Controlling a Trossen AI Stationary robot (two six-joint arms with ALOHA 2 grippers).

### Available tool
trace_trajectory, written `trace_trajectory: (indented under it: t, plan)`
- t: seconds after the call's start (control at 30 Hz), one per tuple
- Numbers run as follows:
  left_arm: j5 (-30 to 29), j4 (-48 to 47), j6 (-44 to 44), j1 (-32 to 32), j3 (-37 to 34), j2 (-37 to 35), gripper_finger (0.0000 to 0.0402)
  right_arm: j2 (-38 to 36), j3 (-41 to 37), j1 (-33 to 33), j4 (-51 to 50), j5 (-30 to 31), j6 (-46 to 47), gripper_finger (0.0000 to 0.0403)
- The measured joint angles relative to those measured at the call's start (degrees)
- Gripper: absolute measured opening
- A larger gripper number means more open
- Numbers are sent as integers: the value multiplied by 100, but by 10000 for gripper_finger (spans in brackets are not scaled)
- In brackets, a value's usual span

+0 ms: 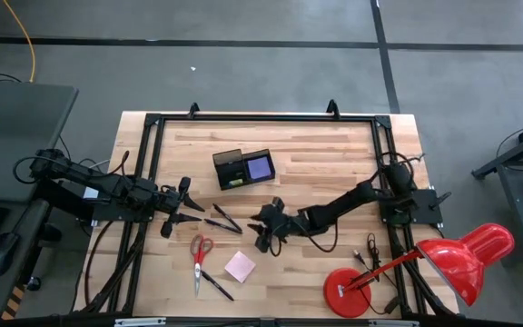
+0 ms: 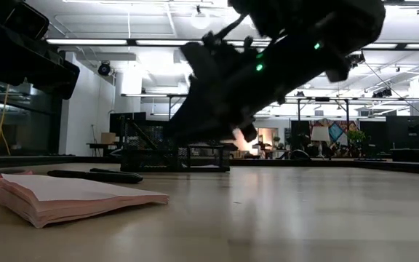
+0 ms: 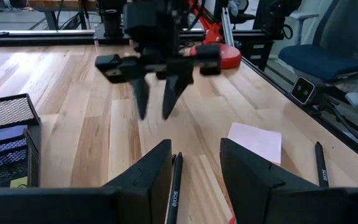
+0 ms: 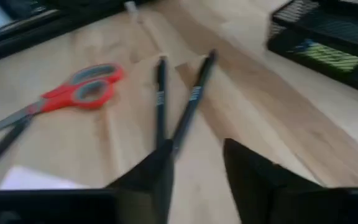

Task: Pick and place office supplies into organizer
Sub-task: Put the black pen into the black desk organizer

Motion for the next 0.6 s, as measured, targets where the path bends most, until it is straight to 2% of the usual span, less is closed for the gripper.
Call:
trace_trajectory:
  t: [0.13, 0.23, 0.37, 0.6]
  plan:
    - [0, -2, 2, 0, 0, 0, 122, 391, 389, -10, -42, 471, -196, 204]
    - [2, -2, 1, 2, 0, 0, 122, 590, 709, -4, -87, 502, -464, 225]
    - [2, -1, 2, 2, 0, -2, 122, 866, 1178, -4, -328, 716, -555, 224]
    - [2, -4, 1, 2, -1, -2, 122, 1497, 2239, -4, -1597, 880, -646, 205]
